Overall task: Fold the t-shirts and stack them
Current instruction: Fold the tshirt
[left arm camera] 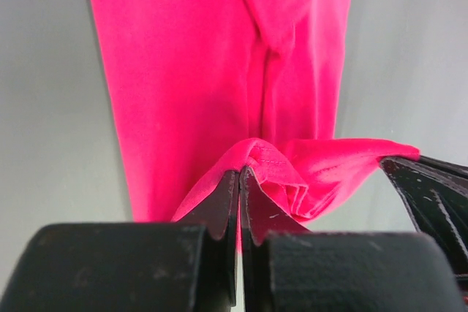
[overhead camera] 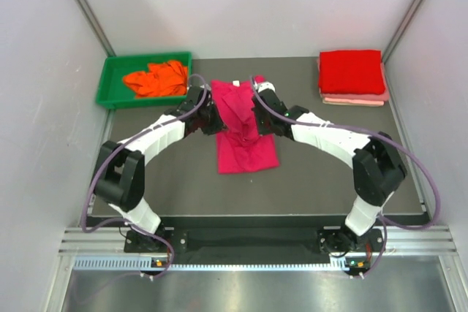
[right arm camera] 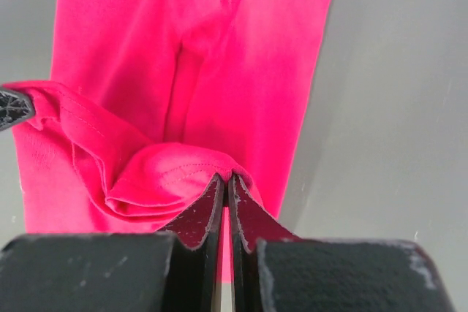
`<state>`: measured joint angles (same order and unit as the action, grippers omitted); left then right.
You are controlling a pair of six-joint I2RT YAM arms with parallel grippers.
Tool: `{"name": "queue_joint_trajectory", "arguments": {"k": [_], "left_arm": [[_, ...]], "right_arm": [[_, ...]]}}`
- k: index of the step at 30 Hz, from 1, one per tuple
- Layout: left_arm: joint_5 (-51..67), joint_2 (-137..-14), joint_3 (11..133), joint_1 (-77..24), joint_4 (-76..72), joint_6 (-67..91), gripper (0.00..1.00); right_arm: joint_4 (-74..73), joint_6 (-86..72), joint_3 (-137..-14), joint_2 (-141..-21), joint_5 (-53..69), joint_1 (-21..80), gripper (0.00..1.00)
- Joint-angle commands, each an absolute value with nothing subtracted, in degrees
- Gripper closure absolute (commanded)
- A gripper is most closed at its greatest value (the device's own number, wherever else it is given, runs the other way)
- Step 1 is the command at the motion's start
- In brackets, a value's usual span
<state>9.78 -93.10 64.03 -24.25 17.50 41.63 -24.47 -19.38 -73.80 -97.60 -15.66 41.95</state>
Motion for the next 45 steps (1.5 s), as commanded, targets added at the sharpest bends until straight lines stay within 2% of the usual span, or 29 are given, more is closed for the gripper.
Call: {"name": "queue_joint_trajectory", "arguments": {"k": [1, 13, 32, 33, 36, 37, 41, 45], "left_arm": [[12.3, -96.15, 68.9, -22.33, 16.43, 39.55, 1.0], [11.25, -103.27, 72.07, -18.72, 16.0, 38.06, 1.0], [10.64, -109.59, 76.2, -16.35, 16.87, 37.88, 1.0], [10.2, -109.86, 77.07, -16.26, 17.48, 37.88, 0.95], [9.32, -110.74, 78.74, -16.17, 19.42, 37.53, 0.86], [9.06, -110.74, 79.1, -16.17, 19.86, 37.27, 0.82], [5.81, -108.73, 81.47, -16.17, 22.67, 34.99, 0.78], [3.43, -104.95, 80.96, -16.52, 24.17, 31.73, 0.78]], "right_arm": [[-26.1, -15.91, -79.88, -100.8, -13.01, 39.47, 1.0], [-29.44, -13.54, -89.29, -111.26, -10.02, 34.28, 1.0], [-31.02, -11.87, -96.24, -117.07, -10.2, 32.26, 1.0], [-31.2, -11.78, -96.94, -117.51, -10.2, 32.17, 1.0], [-31.55, -11.78, -97.91, -118.39, -10.55, 31.91, 0.9], [-31.73, -11.69, -99.04, -118.65, -10.55, 31.82, 0.84], [-35.23, -11.51, -104.49, -118.74, -11.07, 30.68, 0.74], [-35.34, -13.44, -103.02, -114.62, -9.76, 30.41, 0.71]]}}
